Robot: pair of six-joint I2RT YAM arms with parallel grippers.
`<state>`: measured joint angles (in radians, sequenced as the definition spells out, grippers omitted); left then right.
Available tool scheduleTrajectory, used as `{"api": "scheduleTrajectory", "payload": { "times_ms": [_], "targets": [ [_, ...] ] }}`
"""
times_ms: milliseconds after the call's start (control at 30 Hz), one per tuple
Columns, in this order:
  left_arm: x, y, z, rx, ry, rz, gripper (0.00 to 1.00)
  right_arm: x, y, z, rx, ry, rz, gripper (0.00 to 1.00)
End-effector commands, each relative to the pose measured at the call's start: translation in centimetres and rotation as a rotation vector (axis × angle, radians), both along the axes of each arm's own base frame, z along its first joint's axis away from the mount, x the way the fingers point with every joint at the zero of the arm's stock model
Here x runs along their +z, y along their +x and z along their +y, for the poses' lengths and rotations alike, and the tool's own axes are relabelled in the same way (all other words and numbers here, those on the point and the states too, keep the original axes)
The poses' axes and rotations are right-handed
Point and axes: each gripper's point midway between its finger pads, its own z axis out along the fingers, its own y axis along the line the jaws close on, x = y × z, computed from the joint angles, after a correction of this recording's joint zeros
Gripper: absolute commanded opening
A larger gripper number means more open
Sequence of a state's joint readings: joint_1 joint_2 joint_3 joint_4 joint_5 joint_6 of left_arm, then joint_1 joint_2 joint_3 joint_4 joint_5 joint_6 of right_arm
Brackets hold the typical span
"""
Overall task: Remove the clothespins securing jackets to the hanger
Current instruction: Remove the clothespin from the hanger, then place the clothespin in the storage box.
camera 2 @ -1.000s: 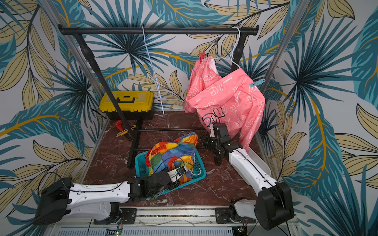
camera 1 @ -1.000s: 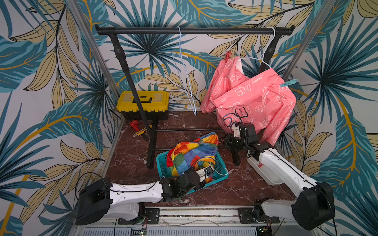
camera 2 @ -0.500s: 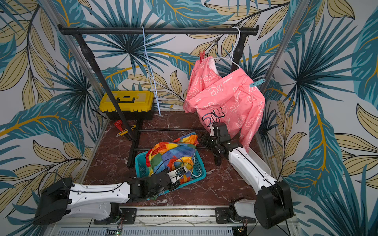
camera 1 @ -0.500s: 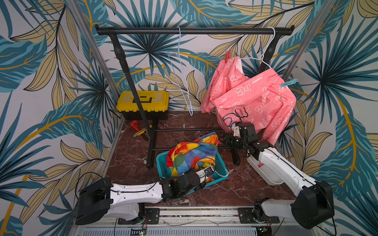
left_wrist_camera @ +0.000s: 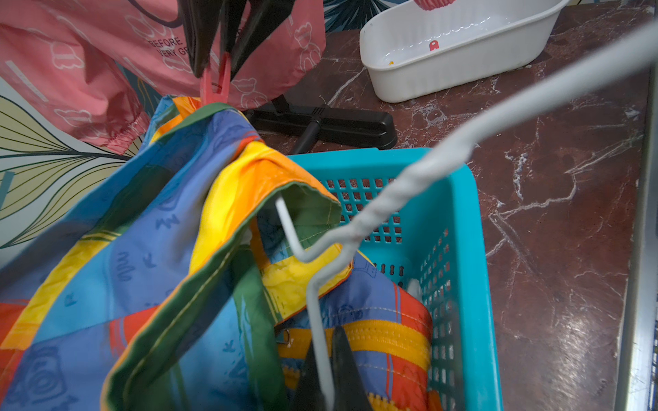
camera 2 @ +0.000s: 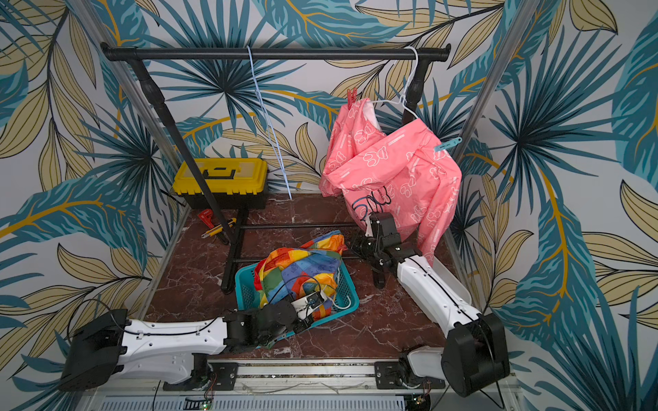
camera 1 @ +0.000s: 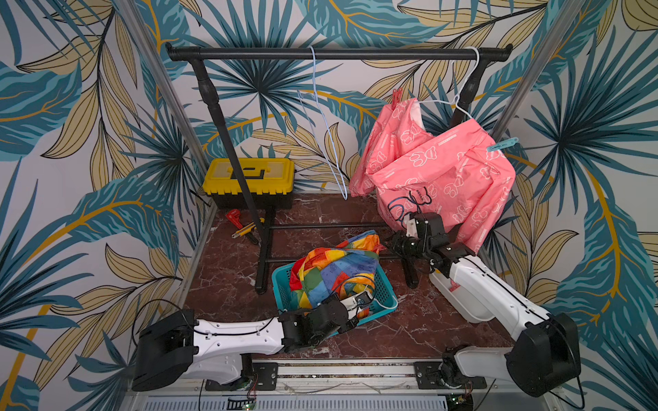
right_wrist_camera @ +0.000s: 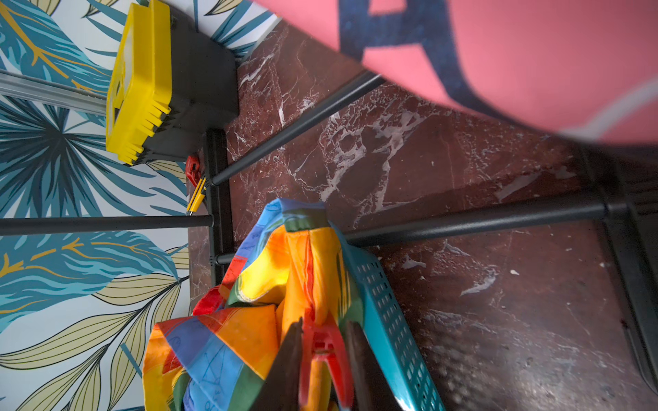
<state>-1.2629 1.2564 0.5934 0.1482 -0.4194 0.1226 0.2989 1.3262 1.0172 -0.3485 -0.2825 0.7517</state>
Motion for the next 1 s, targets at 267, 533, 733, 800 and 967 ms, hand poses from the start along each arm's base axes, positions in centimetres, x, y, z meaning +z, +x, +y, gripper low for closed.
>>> {"api": "scheduleTrajectory", "payload": {
  "times_ms": [267,533,733,800,967],
  "targets": [
    [-1.0,-0.4,-0.1,0.003,-0.018,0.031,0.0,0.1,-0.8,-0.9,-0.016,-0.04,0.008,0.0],
    [-1.4,-0.4,-0.2,0.006,-0.019,0.044,0.0,2.3,-0.7,-2.5,-0.073,-0.095,-0.068,0.0],
    [-1.3,-0.4,0.1,0.013,-0.022,0.037,0.0,5.0,-1.3,-5.5,-0.177,-0.135,-0.122,0.0],
    [-0.9,-0.3,0.4,0.02,-0.031,0.031,0.0,5.5,-2.3,-7.4,-0.224,-0.153,-0.123,0.0],
    [0.4,-0.3,0.7,0.025,-0.069,0.018,0.0,4.7,-6.3,-13.0,-0.36,-0.205,-0.071,0.0]
  ]
}}
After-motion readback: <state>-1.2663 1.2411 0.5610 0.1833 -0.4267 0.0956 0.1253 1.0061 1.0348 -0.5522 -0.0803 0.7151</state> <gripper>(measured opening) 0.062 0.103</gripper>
